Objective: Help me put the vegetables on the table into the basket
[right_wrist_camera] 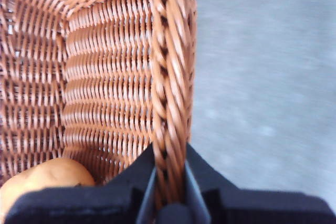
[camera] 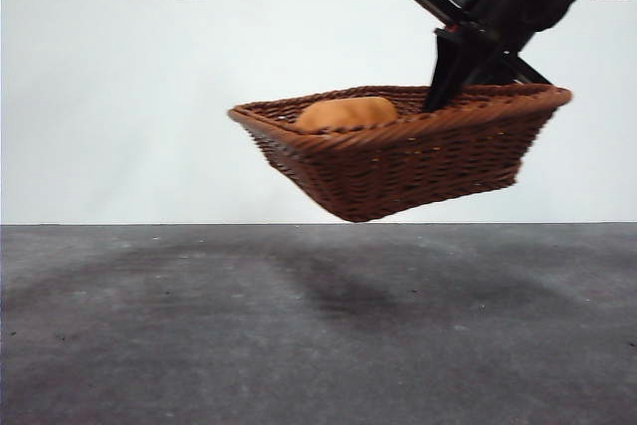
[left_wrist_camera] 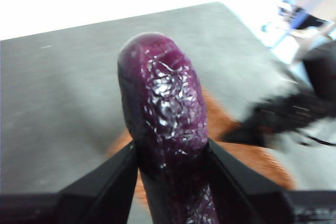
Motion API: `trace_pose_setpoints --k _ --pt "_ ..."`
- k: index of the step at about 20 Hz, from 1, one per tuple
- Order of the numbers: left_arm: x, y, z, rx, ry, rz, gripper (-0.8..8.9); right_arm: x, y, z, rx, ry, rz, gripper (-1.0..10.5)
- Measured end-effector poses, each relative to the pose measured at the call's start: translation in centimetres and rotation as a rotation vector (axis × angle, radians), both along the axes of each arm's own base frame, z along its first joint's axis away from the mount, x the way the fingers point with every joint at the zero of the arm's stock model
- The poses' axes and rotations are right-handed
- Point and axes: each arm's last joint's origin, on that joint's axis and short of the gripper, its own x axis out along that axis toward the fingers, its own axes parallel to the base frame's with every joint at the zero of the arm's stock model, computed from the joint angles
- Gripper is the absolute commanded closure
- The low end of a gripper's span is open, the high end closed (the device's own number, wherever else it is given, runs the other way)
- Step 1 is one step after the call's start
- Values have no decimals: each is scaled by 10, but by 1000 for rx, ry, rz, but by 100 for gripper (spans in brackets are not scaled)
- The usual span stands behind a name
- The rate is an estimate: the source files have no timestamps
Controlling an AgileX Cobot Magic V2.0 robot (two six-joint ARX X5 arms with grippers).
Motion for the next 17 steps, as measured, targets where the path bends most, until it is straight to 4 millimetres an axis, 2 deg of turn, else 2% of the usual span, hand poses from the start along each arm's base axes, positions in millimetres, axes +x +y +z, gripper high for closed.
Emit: trace_pose_setpoints --k 3,6,10,12,14,17 --pt "-37 -12 -17 -76 -33 -48 821 -5 20 1 26 2 19 958" --pt "-55 -17 -61 -212 -13 -17 821 -12 37 2 35 12 41 959" --pt "-50 -44 -144 -384 128 46 822 -24 66 4 47 2 76 959" --pt "-46 -57 -174 -430 209 107 822 -31 80 4 37 3 88 959" --pt "-39 -68 -180 -496 220 130 822 -37 91 5 54 -1 106 959" --pt "-33 -72 -186 -518 250 225 822 -43 100 5 50 4 113 959"
